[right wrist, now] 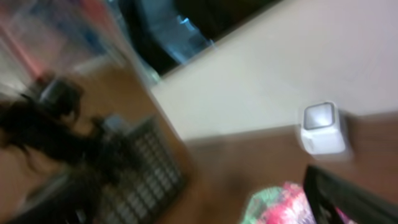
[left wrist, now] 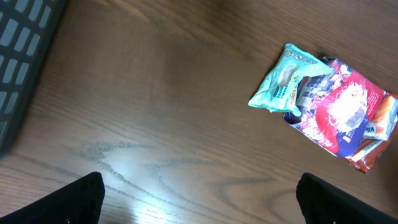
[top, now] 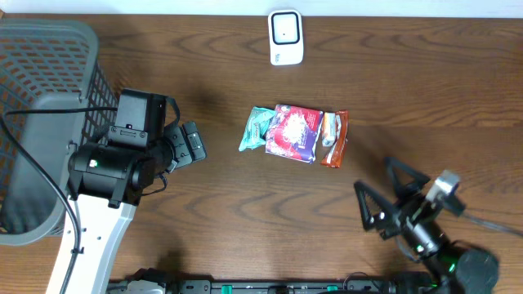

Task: Scan the item barcode
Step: 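Retract the left arm and reach the right gripper toward the packets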

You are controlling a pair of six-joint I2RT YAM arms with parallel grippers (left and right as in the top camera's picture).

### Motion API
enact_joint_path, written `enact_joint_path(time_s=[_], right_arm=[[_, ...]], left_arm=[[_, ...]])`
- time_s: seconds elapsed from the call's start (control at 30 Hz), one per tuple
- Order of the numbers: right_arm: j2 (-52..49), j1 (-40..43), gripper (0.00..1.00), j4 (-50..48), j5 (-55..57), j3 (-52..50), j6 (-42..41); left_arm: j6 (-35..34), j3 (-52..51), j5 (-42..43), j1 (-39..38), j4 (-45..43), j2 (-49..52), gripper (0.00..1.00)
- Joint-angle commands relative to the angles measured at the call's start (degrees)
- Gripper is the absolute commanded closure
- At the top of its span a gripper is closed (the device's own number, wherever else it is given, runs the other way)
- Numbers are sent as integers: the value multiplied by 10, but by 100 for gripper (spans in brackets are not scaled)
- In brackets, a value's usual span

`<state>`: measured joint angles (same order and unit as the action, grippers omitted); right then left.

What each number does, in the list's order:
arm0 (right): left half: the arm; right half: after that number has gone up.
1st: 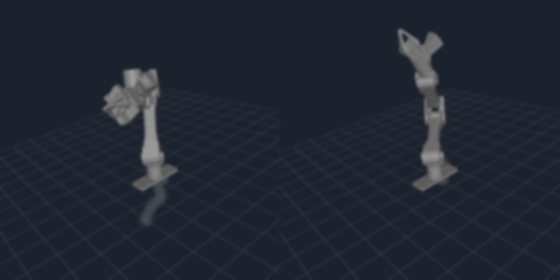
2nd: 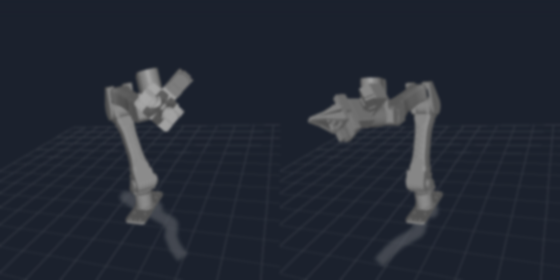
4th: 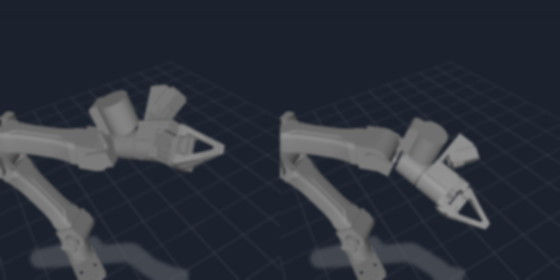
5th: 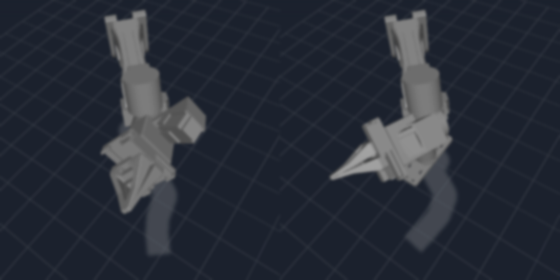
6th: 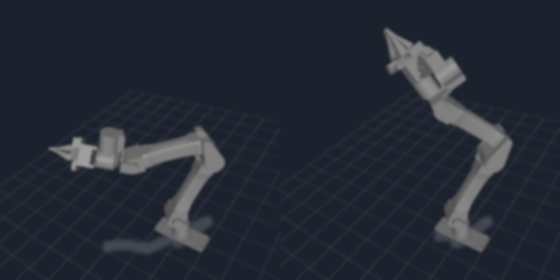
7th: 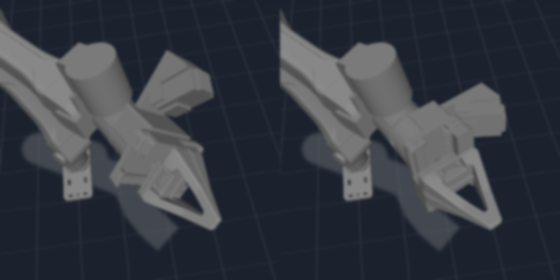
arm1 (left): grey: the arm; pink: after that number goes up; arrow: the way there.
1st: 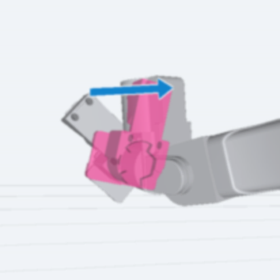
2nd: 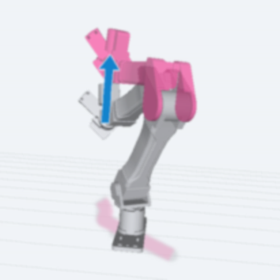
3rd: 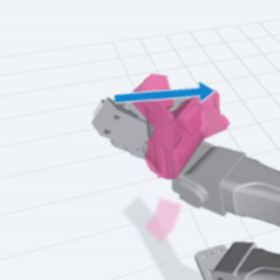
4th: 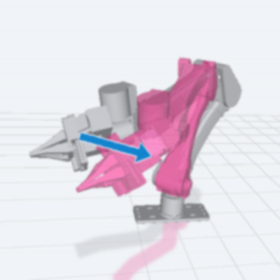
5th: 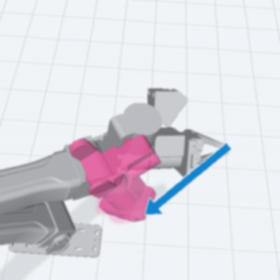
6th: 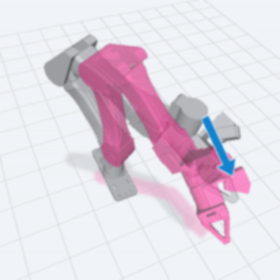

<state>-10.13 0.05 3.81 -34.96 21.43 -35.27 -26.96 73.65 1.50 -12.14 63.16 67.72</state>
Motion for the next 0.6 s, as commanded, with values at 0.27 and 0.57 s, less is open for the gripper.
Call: enact_joint_path(time_s=[0.27, 0.57], right_arm=[[-465, 3, 1, 497, 121, 422, 296], [-726, 3, 1, 489, 100, 474, 296]], left_arm=[[3, -3, -7, 2, 3, 1, 2], [3, -3, -7, 2, 3, 1, 2]])
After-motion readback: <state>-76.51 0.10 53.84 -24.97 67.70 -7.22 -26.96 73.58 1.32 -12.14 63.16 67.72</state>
